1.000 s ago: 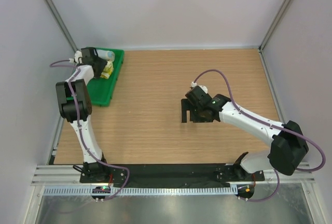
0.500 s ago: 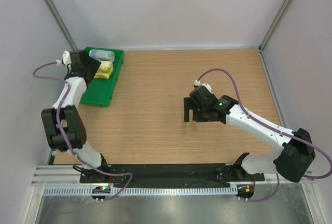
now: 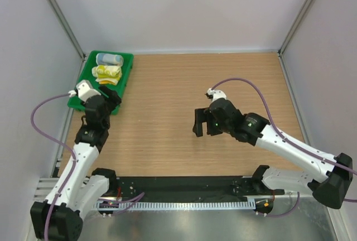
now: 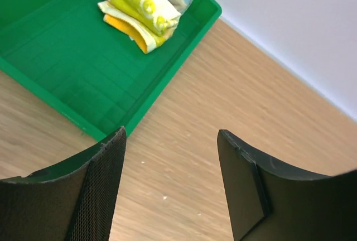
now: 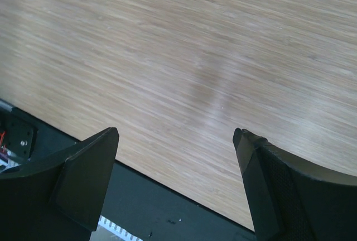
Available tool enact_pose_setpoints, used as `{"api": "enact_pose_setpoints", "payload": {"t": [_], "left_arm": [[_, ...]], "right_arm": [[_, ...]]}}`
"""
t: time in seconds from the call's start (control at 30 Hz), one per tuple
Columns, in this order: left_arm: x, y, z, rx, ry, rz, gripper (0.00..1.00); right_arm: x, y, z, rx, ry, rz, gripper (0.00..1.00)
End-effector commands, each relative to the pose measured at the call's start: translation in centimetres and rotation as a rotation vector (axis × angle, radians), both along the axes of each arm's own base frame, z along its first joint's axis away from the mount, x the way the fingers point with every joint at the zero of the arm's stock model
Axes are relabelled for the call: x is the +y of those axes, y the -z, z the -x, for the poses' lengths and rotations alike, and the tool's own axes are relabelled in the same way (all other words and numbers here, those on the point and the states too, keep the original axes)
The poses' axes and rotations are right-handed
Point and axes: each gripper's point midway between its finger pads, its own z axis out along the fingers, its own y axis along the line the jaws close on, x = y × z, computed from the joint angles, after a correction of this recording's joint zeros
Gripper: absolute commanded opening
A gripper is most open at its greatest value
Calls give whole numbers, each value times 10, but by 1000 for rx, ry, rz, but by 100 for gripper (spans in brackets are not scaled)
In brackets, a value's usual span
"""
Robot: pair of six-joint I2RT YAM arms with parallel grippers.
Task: Roll the towels
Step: Place the rolled towel into the container
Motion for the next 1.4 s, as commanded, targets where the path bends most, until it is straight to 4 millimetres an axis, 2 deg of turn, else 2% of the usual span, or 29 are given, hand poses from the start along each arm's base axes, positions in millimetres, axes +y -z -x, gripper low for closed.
{"api": "enact_pose_setpoints", "payload": {"t": [0.0,0.07,0.1,0.17,0.2,0.23,0.27,0.33,0.37,0.4,0.43,0.5,0.53,0.63,0.67,0.87,0.9,1.0,1.07,1.1,1.13,1.23,1.27,1.33,1.37], "left_arm": [[19,-1,16,-26,-116,-250,67],[25,3,20,-5,-170,-316,67],[20,3,19,-3,-157,-359,67],[24,20,20,45,-185,-406,67],[21,19,17,24,-186,-400,68],[21,34,18,38,-187,-405,69],[22,45,18,53,-195,-408,69],[19,49,12,-7,-191,-403,70],[20,66,15,6,-178,-422,70],[19,74,14,25,-160,-460,70],[16,73,12,12,-155,-463,70],[10,85,8,31,-104,-488,70],[7,79,3,-6,-95,-487,69],[2,106,3,15,-37,-530,71],[1,96,-1,-27,-41,-547,70],[-17,97,-12,-67,94,-628,73],[-15,92,-16,-74,82,-651,76],[-8,97,-22,-40,64,-664,78],[-10,107,-30,-40,129,-653,75],[-5,114,-33,-27,119,-639,74],[10,107,-37,-66,62,-596,74],[18,127,-40,-19,94,-505,73],[21,121,-46,-47,84,-514,73],[18,134,-46,17,122,-511,74],[17,131,-47,8,126,-508,74]], "right_arm": [[8,-23,4,-114,-56,-72,93],[8,-26,7,-135,-64,-97,93],[9,-37,8,-171,-68,-138,93],[7,-36,11,-188,-76,-154,93],[8,-35,13,-202,-90,-169,93],[8,-42,15,-227,-98,-197,99],[8,-44,16,-239,-106,-208,100],[8,-50,18,-276,-118,-243,100],[9,-52,19,-288,-120,-258,100],[7,-51,18,-311,-109,-268,100],[6,-53,18,-324,-101,-279,100],[2,-56,17,-359,-82,-298,100],[0,-60,16,-380,-80,-313,100],[2,-63,17,-411,-90,-337,100],[1,-64,17,-416,-87,-343,100],[3,-58,18,-399,-99,-325,100],[3,-56,18,-394,-100,-322,100],[4,-55,18,-391,-95,-326,100],[4,-56,17,-391,-92,-329,100],[5,-55,17,-390,-93,-325,100],[5,-54,17,-387,-92,-324,100],[7,-53,17,-382,-94,-323,100],[8,-52,17,-378,-98,-323,100],[11,-52,17,-376,-104,-331,100],[13,-52,17,-376,-108,-334,100]]}}
